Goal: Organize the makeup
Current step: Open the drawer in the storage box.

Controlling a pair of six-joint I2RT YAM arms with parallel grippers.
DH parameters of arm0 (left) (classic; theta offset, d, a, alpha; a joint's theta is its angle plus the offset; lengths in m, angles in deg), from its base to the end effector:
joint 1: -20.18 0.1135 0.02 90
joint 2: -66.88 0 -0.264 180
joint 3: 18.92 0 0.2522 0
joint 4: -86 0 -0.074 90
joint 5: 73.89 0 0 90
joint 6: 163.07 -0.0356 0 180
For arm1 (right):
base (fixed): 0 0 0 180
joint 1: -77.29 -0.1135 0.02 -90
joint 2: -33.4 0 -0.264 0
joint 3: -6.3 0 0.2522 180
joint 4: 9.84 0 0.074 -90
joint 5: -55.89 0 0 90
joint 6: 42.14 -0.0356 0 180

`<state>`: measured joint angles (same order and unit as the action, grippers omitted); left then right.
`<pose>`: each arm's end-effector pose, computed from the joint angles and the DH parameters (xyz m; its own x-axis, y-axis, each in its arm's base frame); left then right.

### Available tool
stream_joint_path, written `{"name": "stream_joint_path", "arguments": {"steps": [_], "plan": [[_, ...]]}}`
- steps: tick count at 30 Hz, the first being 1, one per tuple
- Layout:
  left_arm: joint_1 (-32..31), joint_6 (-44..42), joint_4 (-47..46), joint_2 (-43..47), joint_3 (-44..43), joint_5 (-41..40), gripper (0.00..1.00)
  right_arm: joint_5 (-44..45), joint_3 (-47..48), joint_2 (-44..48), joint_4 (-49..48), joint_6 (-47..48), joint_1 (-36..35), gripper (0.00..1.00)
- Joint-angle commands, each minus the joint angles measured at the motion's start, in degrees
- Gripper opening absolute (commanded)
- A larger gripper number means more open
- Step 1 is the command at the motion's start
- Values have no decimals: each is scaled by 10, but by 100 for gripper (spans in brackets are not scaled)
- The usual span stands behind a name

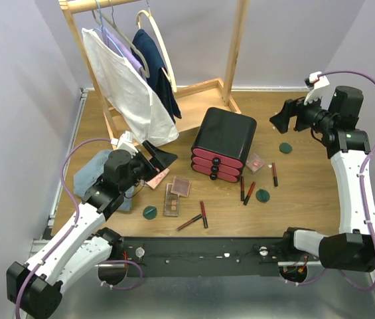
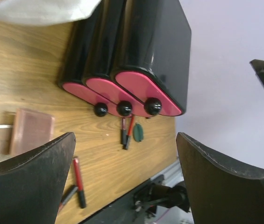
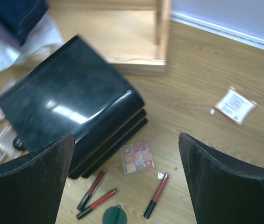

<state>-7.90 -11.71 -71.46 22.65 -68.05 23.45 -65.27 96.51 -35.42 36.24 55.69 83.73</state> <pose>0.1622 -0.0917 0.2861 -0.6322 -0.6493 -0.4228 0.0406 0.5171 -0.8549 0.2548 -0.0102 0.4080 -0.3606 -0.0766 -0.9296 -0.4243 0.9010 0.0903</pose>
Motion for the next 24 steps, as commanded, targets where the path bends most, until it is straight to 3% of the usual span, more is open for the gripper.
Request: {"name": "stream_joint_path", "arguments": {"steps": [1, 5, 12, 14, 18, 24], "plan": [[-42, 88, -84, -9, 33, -50, 97, -148, -15, 19, 60, 95, 3, 100], [-76, 143, -175, -51, 67, -57, 90, -180, -31, 25, 50, 77, 3, 100], [-145, 162, -245, -166, 24, -69, 80, -205, -45, 33, 34, 61, 3, 100], [-156, 179, -279, -203, 21, -82, 71, -213, -57, 36, 26, 54, 3, 100], [-176, 188, -282, -272, -26, -92, 61, -215, -67, 41, 13, 39, 3, 100], [-189, 220, -286, -325, -49, -120, 56, -205, -72, 47, 15, 39, 3, 100]]}}
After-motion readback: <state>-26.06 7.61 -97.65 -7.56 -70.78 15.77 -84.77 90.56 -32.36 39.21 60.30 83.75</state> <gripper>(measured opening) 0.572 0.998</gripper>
